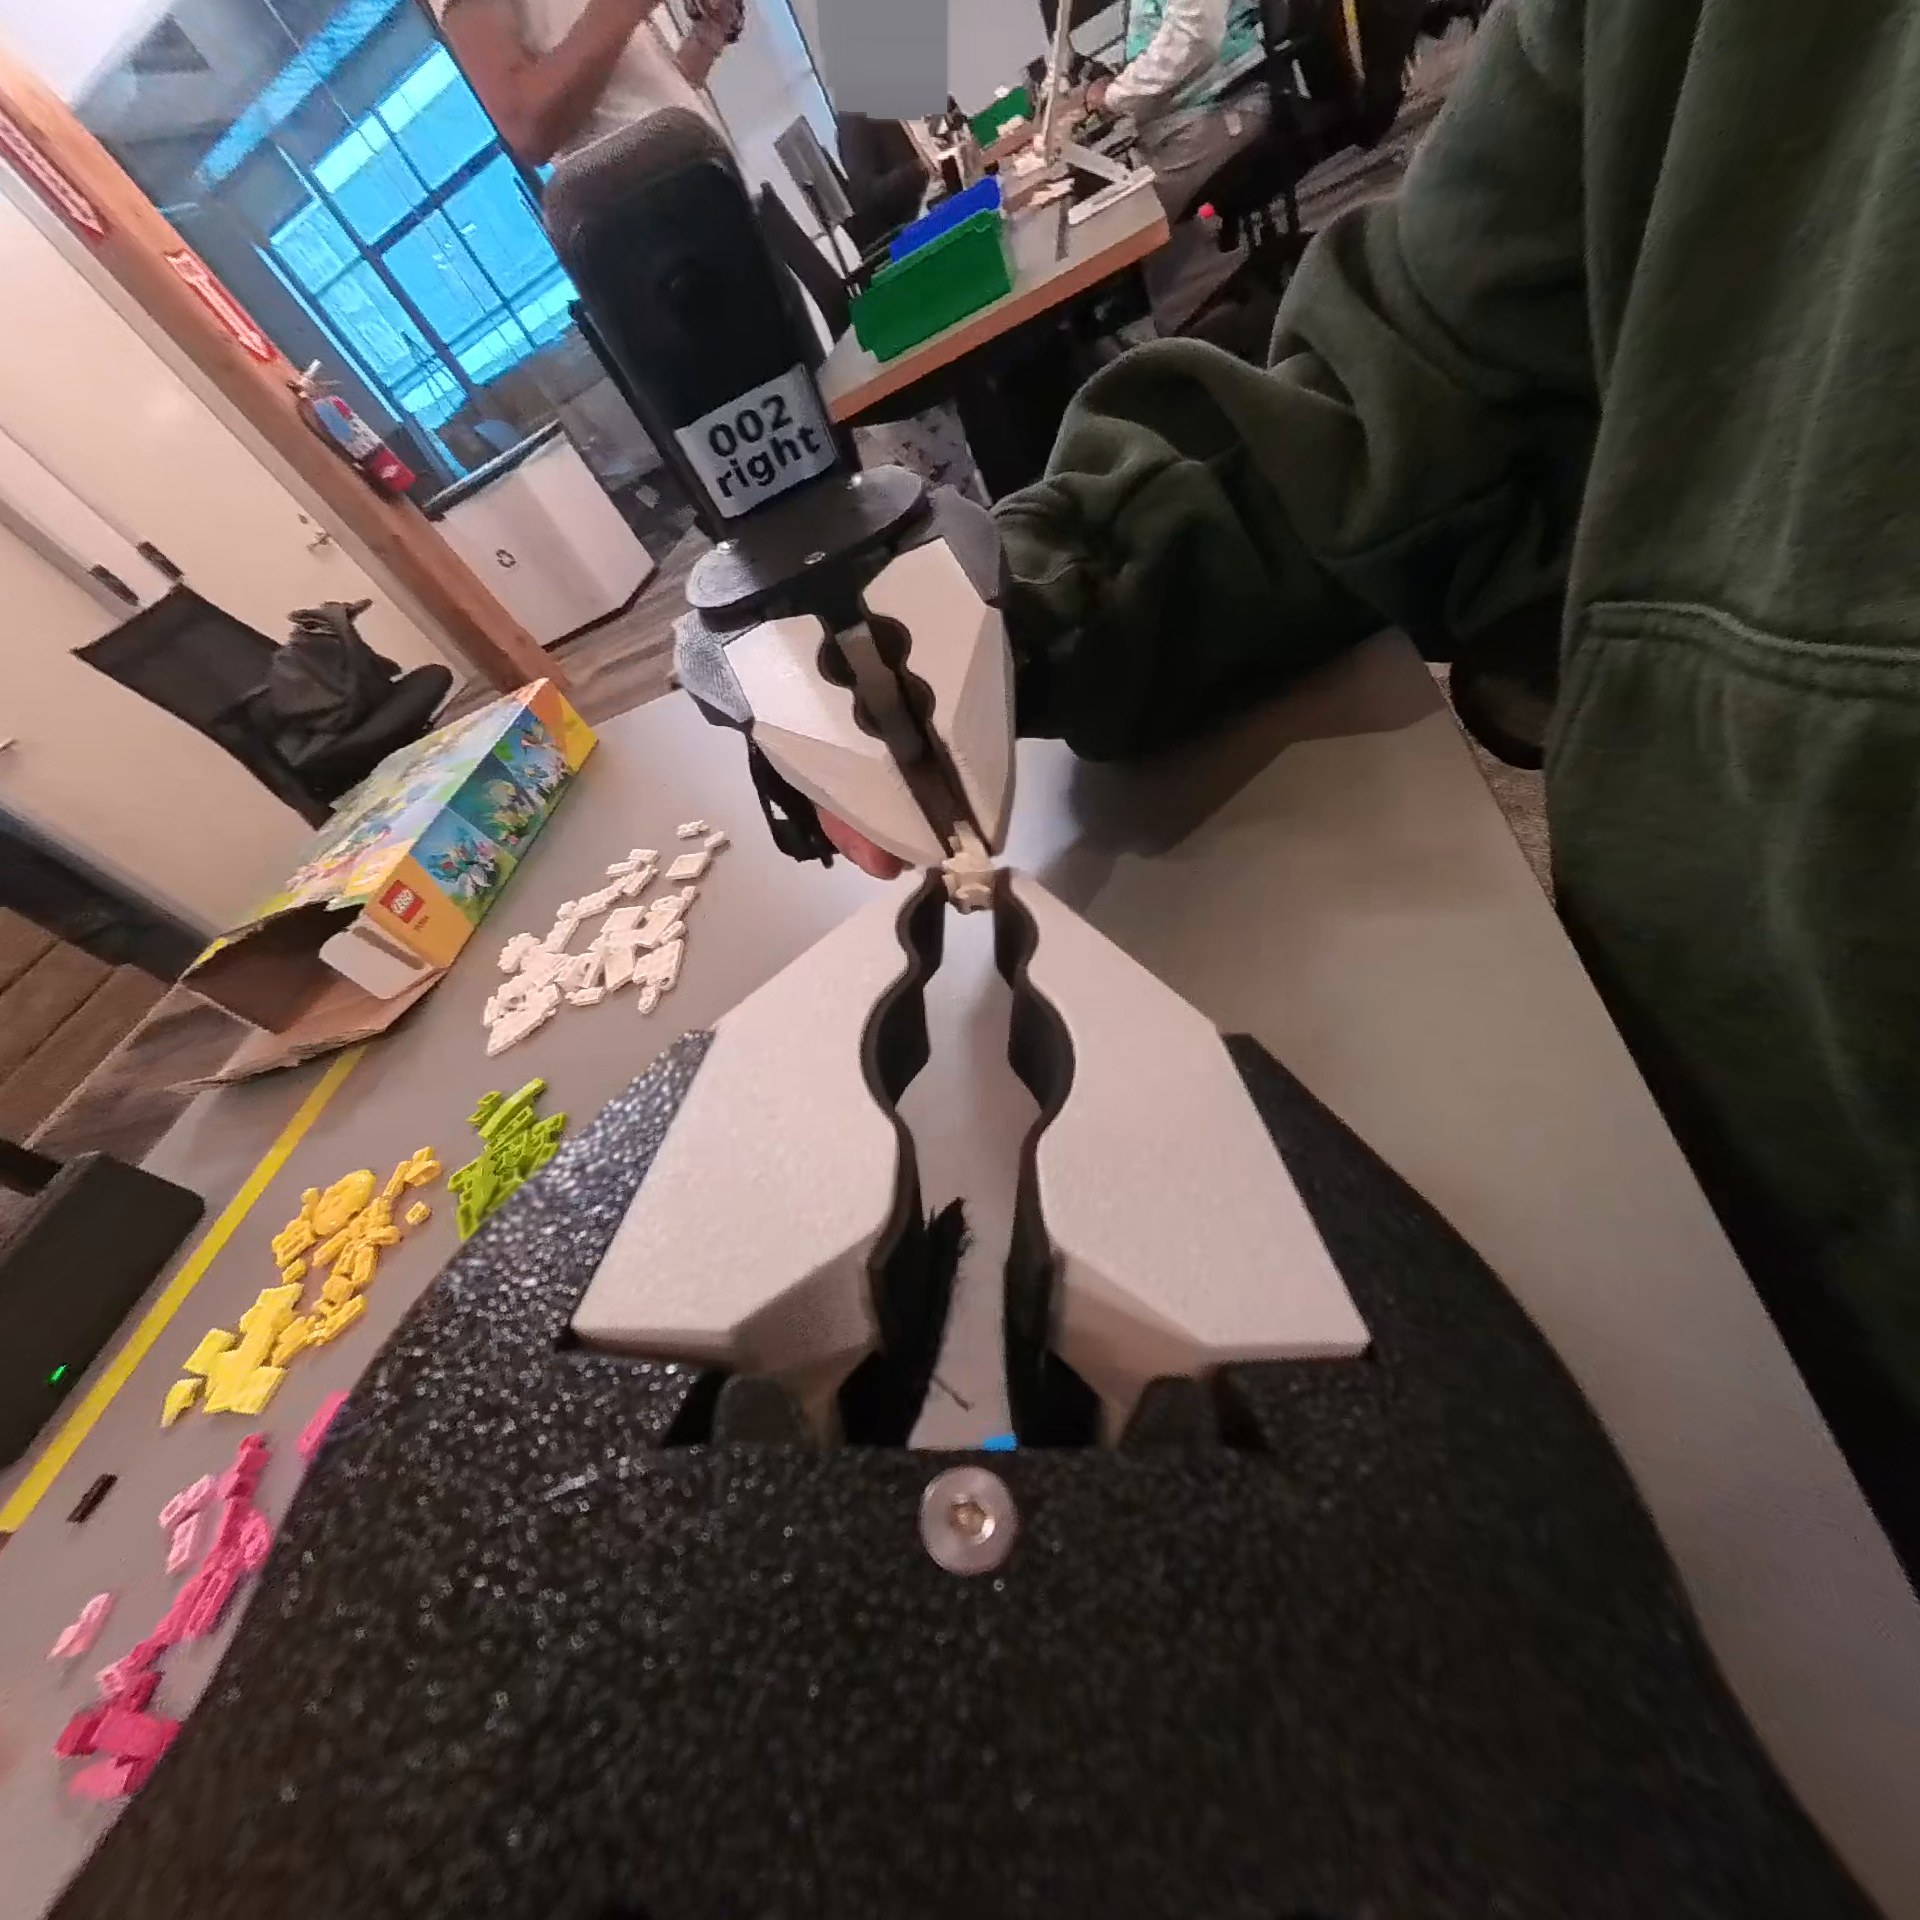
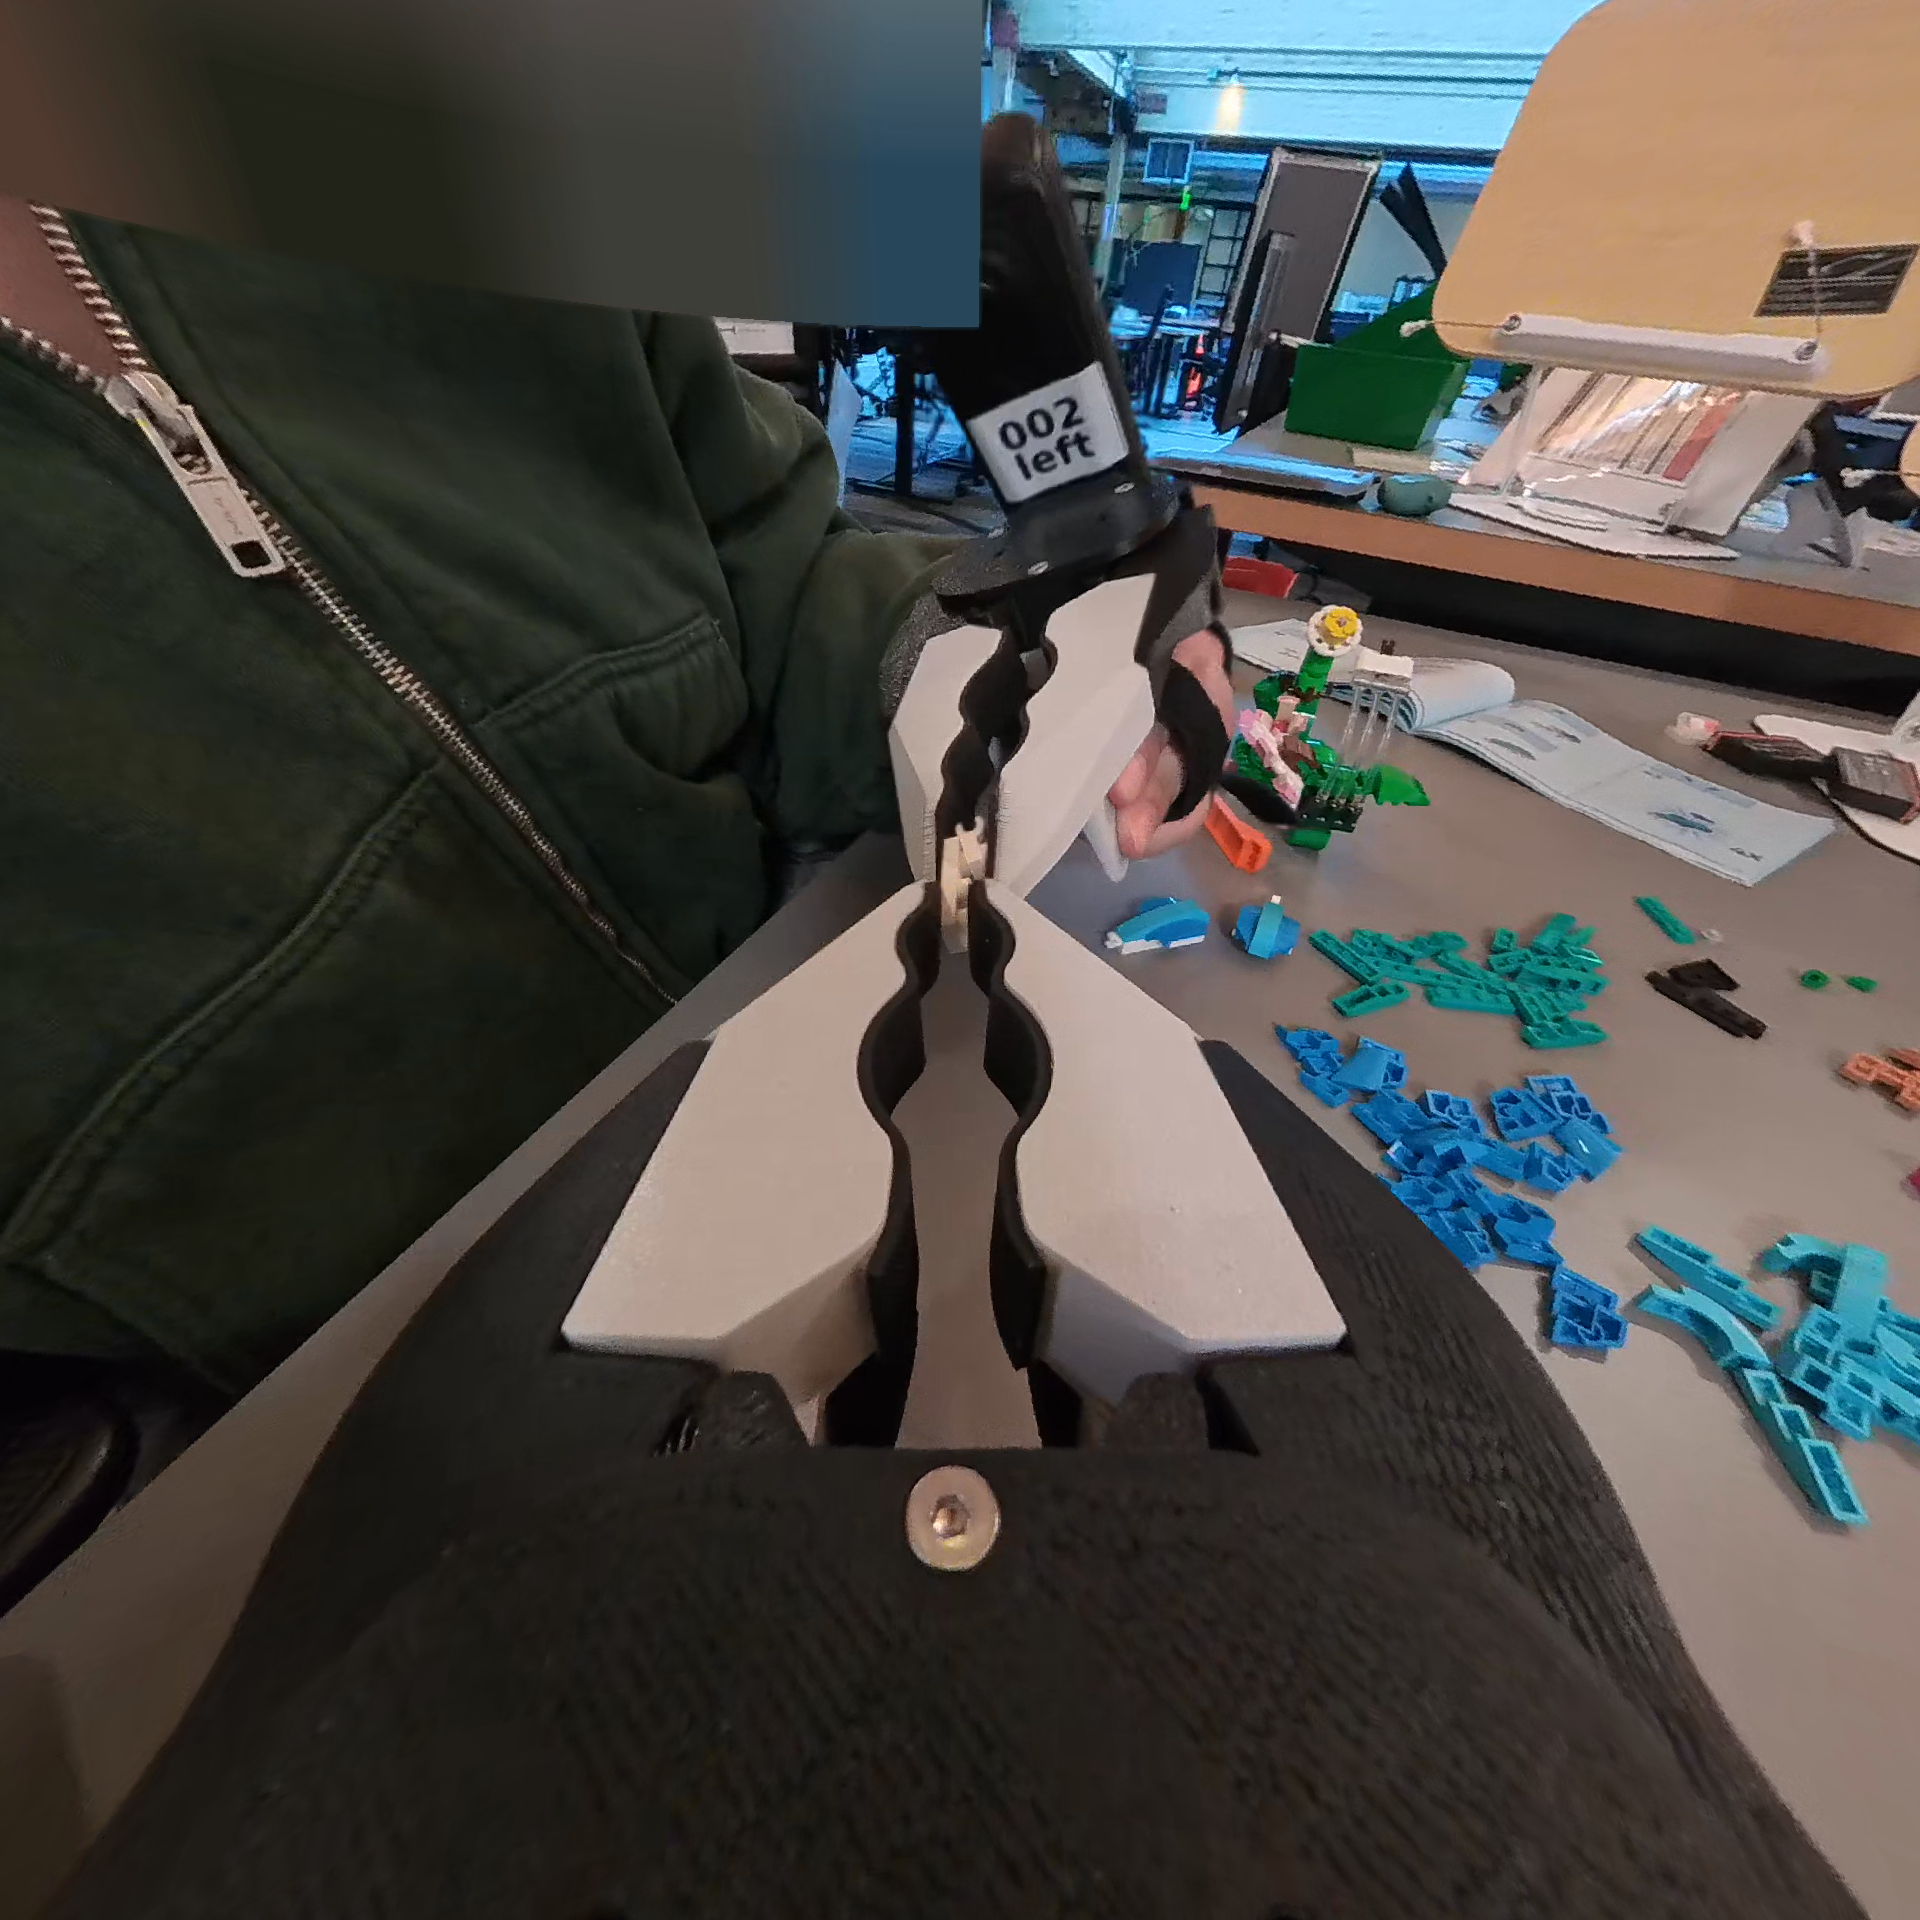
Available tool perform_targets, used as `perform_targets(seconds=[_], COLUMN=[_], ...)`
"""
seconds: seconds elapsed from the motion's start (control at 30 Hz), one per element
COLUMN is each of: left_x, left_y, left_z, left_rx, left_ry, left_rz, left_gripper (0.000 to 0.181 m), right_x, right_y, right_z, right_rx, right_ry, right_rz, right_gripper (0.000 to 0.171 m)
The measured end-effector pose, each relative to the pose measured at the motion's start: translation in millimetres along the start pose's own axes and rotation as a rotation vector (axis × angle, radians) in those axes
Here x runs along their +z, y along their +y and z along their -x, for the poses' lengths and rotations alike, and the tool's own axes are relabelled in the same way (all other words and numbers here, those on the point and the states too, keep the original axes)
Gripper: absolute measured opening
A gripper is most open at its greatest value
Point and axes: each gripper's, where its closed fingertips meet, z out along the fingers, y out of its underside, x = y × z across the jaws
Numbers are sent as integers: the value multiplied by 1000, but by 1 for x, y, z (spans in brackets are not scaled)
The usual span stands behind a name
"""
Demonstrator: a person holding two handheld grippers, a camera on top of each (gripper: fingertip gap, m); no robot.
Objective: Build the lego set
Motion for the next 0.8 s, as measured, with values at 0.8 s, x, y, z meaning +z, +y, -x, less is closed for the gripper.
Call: perform_targets(seconds=[0.8], left_x=[-1], left_y=[-2], left_z=[17], left_rx=[25], left_ry=[-194], left_rz=[4], left_gripper=[8], right_x=[-8], right_y=[-5], right_z=[-11], right_rx=[-60], right_ry=[96], right_rz=[-2], right_gripper=[3])
